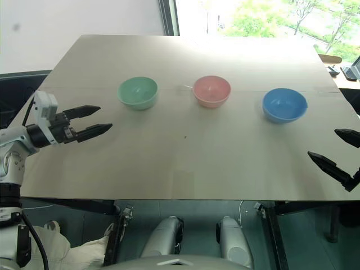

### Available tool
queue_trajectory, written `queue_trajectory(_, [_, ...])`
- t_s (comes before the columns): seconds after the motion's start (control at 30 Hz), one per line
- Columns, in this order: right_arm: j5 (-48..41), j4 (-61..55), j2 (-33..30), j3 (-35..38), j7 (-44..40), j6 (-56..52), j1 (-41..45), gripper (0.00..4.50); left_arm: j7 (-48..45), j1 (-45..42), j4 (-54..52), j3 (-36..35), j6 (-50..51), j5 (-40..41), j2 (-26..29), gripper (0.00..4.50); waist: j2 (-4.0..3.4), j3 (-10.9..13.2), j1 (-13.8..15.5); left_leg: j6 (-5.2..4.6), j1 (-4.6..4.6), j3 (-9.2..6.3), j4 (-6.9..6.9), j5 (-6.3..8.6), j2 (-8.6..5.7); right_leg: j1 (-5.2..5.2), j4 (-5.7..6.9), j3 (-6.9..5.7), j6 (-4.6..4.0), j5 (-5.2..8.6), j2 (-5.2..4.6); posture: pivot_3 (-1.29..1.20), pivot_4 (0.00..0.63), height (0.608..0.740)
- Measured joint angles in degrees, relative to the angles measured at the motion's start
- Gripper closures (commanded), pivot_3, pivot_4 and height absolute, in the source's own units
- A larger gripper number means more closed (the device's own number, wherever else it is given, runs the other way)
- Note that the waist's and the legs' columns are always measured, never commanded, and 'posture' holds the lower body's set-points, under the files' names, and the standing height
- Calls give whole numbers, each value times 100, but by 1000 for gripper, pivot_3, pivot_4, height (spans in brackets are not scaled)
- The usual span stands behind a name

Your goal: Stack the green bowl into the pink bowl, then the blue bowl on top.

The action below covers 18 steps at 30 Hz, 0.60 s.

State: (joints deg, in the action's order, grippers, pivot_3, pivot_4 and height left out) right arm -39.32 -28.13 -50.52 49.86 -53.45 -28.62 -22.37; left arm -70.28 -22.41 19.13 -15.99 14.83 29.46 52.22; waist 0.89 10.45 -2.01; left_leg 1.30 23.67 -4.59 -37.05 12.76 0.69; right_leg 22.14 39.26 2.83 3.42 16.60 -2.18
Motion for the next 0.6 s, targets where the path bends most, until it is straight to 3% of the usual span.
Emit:
queue_trajectory(0.4, [239,-20,4,-1515,587,-183,1179,28,26,221,-556,-70,246,250,-285,0,1,-1,-3,0,4,-6,-1,0,3,-4,-12,-9,0,-1,0,0,150,740])
queue_trajectory(0.5, [814,147,119,-2508,918,32,2026,28,134,208,-957,-77,405,412,-502,0,1,0,-11,0,1,-6,-5,0,3,-8,-13,-8,1,-2,0,0,150,740])
queue_trajectory(0.6, [2312,1357,717,-4497,1261,592,4004,28,195,45,-1266,62,389,541,-978,0,-1,0,-96,1,-26,13,-3,-1,13,-24,-19,10,6,-12,10,0,150,740])
